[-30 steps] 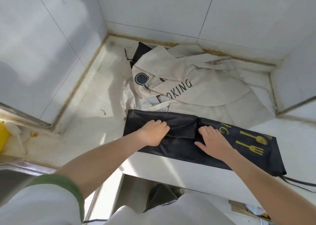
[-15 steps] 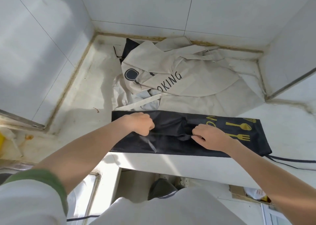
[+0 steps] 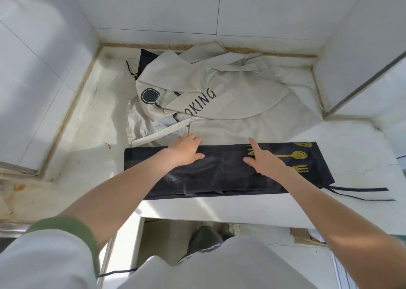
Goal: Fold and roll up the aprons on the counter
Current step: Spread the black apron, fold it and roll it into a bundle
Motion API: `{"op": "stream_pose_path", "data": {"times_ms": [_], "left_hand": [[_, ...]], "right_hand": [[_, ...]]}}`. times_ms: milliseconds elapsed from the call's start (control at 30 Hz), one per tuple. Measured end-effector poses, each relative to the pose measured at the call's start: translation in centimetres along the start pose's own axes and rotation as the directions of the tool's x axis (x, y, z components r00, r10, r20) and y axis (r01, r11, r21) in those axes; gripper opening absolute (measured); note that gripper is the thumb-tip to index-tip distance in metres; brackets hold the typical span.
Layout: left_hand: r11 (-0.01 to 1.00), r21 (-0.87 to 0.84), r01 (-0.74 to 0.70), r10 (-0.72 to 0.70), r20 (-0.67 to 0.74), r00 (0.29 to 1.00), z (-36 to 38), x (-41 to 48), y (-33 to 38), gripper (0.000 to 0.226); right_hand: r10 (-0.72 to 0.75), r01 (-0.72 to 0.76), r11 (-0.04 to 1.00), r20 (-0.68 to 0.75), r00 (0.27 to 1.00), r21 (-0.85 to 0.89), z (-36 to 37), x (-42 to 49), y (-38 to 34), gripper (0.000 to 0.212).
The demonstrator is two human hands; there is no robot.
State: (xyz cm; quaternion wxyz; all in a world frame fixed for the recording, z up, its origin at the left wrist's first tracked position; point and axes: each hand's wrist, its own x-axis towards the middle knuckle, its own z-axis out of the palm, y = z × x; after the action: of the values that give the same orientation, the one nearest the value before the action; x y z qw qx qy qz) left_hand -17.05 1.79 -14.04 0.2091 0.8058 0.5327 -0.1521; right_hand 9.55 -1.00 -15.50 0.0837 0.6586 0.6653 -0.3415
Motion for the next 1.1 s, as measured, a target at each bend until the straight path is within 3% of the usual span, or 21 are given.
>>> {"op": "stream_pose_path", "data": {"times_ms": [100,200,267,333,400,467,533,600,700,800,1000,1100], "left_hand": [[0.990,-0.106,0.098,-0.096,0.019,0.995,0.3,0.4,0.4,0.035],[0.974,-0.088,0.208,-0.192,0.155,0.969,0.1,0.7,0.0,0.036],[0.973,-0.069,0.220,-0.191,0.289,0.938,0.0,0.7,-0.5,0.036],[0.972,-0.111,0.207,-0.162,0.323,0.932,-0.3,0.7,-1.0,0.039],[0.968,-0.153,0.199,-0.159,0.242,0.957,-0.9,0.8,-1.3,0.035],[0.967,-0.168,0.191,-0.184,0.055,0.981,-1.5,1.0,-1.1,0.030],[0.984,-0.088,0.154,-0.168,-0.191,0.967,-2.0,1.3,-0.7,0.030],[0.998,-0.013,0.068,-0.068,-0.307,0.949,-2.0,1.6,-0.3,0.035],[0.994,0.018,-0.108,0.109,-0.194,0.975,-1.7,1.3,0.3,0.066],[0.970,0.079,-0.228,0.230,-0.026,0.973,-0.4,1.0,1.0,0.084],[0.967,0.156,-0.199,0.162,0.223,0.961,1.6,1.1,1.5,0.114],[0.939,0.251,-0.233,0.143,0.331,0.933,1.7,1.3,1.4,0.122]], "right_hand": [[-0.018,0.024,0.996,0.063,0.998,-0.084,1.0,0.2,1.0,0.088],[-0.019,0.021,0.998,0.045,0.999,-0.055,1.4,0.7,1.7,0.089],[-0.019,0.020,1.000,0.041,0.999,-0.022,1.3,0.8,1.7,0.088],[-0.024,0.024,1.000,0.035,0.999,-0.005,1.3,0.7,1.7,0.085],[-0.014,0.014,1.000,0.005,1.000,0.009,1.2,0.7,1.7,0.083],[-0.043,0.034,0.995,-0.095,0.995,-0.094,1.1,0.6,1.6,0.080],[-0.191,0.127,0.952,-0.215,0.958,-0.279,1.0,0.3,0.9,0.074],[-0.379,0.289,0.893,-0.228,0.897,-0.346,1.1,-0.2,-0.3,0.067],[-0.519,0.455,0.797,-0.063,0.853,-0.398,1.9,-0.8,-2.1,0.043],[-0.526,0.489,0.713,0.077,0.847,-0.502,3.1,-1.1,-2.5,0.030],[-0.577,0.536,0.650,0.109,0.809,-0.538,3.9,-1.5,-2.1,0.034],[-0.656,0.615,0.615,0.112,0.746,-0.493,4.7,-2.0,-2.2,0.026]]}}
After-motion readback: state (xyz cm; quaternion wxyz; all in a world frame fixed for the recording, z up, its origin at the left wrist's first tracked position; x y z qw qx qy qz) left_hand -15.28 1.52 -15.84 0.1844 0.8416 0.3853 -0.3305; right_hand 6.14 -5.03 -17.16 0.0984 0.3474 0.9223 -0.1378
